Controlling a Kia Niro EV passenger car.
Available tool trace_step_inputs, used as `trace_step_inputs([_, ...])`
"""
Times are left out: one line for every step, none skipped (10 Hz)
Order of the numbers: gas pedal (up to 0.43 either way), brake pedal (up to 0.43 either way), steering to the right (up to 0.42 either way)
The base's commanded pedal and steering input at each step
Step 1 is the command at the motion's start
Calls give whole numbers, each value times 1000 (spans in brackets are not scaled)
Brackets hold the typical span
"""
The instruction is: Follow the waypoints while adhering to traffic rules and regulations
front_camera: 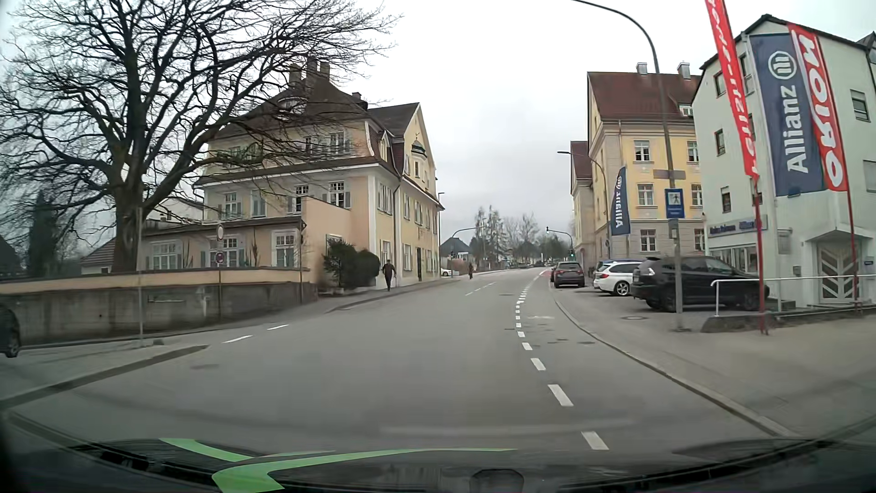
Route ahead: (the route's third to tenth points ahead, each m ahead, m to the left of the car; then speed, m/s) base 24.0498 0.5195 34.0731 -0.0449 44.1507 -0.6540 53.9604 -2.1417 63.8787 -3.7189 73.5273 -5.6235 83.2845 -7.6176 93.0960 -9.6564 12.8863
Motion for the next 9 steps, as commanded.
trace_step_inputs([98,0,26])
trace_step_inputs([98,0,25])
trace_step_inputs([98,0,25])
trace_step_inputs([98,0,23])
trace_step_inputs([98,0,21])
trace_step_inputs([98,0,21])
trace_step_inputs([98,0,21])
trace_step_inputs([87,0,21])
trace_step_inputs([87,0,21])
